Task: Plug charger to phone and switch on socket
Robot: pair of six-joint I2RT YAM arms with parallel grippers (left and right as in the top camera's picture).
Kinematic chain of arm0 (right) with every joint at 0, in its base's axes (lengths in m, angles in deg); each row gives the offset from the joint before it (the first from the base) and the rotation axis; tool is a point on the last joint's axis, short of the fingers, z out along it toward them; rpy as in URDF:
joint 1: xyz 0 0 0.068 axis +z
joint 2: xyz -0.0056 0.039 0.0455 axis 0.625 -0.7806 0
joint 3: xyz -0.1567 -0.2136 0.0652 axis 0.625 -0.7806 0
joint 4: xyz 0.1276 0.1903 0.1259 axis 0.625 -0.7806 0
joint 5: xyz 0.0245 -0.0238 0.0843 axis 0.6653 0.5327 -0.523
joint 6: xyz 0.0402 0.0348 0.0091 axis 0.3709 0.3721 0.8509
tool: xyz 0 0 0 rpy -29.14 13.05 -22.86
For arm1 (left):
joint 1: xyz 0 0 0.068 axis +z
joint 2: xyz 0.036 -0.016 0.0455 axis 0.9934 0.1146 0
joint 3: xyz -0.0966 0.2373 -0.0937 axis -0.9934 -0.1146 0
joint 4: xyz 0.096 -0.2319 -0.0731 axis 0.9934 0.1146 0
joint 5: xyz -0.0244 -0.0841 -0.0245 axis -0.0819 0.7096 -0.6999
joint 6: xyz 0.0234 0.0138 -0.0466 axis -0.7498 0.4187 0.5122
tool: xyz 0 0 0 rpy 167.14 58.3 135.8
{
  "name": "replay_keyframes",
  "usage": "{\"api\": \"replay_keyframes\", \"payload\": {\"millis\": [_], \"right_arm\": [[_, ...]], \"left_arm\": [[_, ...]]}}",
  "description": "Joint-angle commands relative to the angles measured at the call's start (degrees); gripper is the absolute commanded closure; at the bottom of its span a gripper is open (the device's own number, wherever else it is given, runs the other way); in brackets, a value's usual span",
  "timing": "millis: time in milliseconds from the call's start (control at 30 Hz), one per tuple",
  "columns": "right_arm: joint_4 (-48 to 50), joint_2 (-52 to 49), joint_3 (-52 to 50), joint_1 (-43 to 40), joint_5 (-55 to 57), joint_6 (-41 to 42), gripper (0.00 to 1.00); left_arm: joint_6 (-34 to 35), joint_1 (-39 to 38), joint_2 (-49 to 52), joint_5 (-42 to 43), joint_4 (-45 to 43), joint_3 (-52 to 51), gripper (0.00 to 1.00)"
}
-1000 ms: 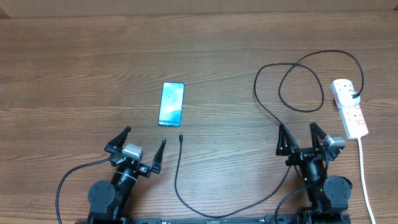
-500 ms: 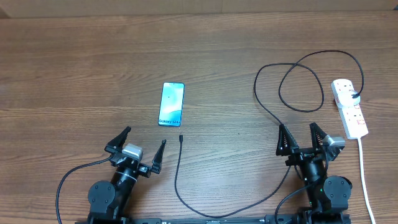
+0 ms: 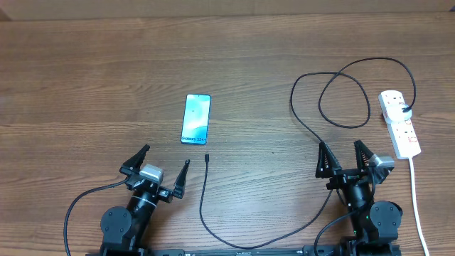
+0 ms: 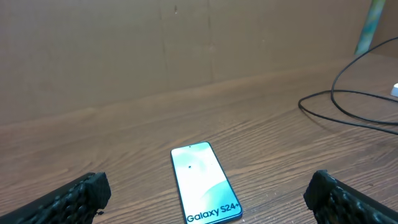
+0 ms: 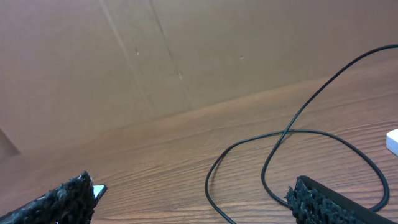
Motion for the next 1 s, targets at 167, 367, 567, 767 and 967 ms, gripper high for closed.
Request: {"api": "replay_keyframes", "payload": {"millis": [167, 367, 567, 767, 967], "right_arm": [[0.20, 0.50, -0.57, 0.22, 0.09, 0.00, 0.00], [0.20, 0.50, -0.57, 0.22, 0.09, 0.00, 0.00], [0.20, 0.50, -0.57, 0.22, 0.09, 0.00, 0.00], [0.20, 0.50, -0.57, 0.22, 0.09, 0.00, 0.00], [0.20, 0.50, -0.57, 0.22, 0.09, 0.00, 0.00]], "left_arm": [[-0.92, -0.28, -0.52, 0.26, 0.83, 0.39, 0.00], [-0.92, -0.28, -0.52, 0.28, 0.83, 0.42, 0.00], [-0.92, -0.28, -0.52, 0.20, 0.83, 0.39, 0.00], [3.96, -0.28, -0.52, 4.85, -0.76, 1.57, 0.00], [8.79, -0.28, -0.52, 8.41, 2.91, 8.90, 0.00]]}}
